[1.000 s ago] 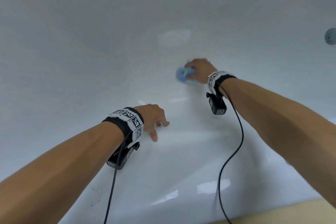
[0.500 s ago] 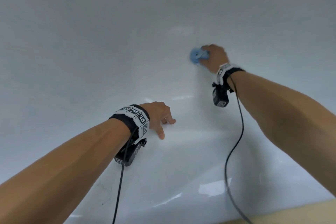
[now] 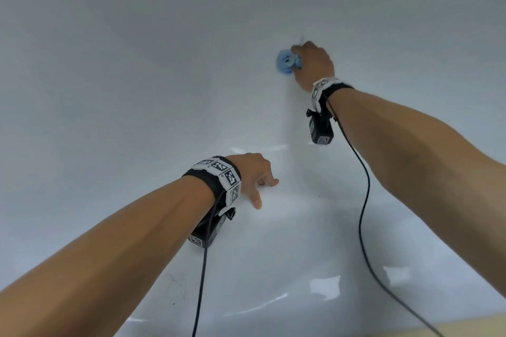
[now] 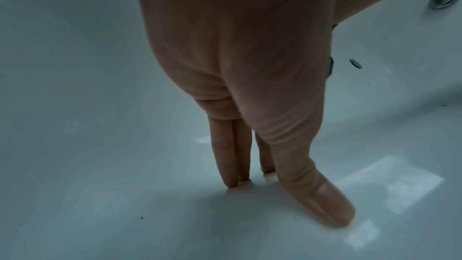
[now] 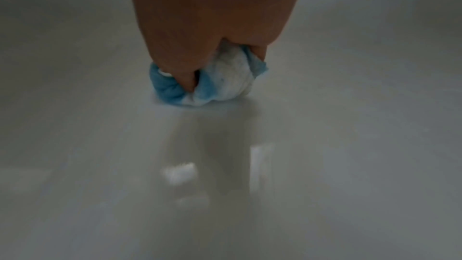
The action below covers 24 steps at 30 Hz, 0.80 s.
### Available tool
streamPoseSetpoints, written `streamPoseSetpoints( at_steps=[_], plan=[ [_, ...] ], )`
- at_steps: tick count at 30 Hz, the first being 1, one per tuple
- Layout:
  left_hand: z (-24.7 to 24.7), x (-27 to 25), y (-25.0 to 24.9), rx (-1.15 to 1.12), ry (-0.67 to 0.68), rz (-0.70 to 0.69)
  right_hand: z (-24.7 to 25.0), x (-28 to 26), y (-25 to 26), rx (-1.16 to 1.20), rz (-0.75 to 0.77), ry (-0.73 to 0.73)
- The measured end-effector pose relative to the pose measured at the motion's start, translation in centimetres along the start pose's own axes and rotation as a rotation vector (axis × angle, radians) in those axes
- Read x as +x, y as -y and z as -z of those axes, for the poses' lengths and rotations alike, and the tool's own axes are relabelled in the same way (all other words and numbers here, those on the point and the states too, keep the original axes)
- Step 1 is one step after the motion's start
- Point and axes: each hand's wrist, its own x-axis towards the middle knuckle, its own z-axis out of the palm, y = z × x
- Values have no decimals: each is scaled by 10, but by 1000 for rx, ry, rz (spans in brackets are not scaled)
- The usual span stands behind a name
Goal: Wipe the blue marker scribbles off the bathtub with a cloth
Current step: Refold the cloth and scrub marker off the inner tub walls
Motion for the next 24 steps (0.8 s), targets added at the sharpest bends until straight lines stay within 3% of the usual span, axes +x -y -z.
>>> streamPoseSetpoints(
  at_steps=[2,4,6,7,9,12,14,16,20,21,24],
  plan=[
    [-1,-2,-1,-1,-9,-2,-21,-25,13,-6,145,90],
    [-2,-4,-2,-8,-13,-11,-30,-53,25,-115,436,278],
    [-1,-5,0,-21,-19,-8,-27,-54,27,-270,693,452],
    [-2,-5,0,-23,-19,-10,-21,-44,26,-323,739,443],
    [-3,-5,3,-35,-25,-13,-8,-12,26,-315,586,265],
    [-6,-4,5,-41,-25,-26,4,26,27,-51,100,-9],
    [-5,-2,8,-30,-24,-46,-3,33,36,61,-22,-99],
    [-5,0,9,-28,-26,-62,-17,22,50,49,63,-69],
    [-5,-2,8,-18,-17,-54,-33,-10,81,-96,579,337],
    [-5,-2,8,-19,-15,-54,-31,-6,83,-166,641,379],
    [-5,1,9,-13,-23,-63,-15,21,87,-192,474,238]
  ],
)
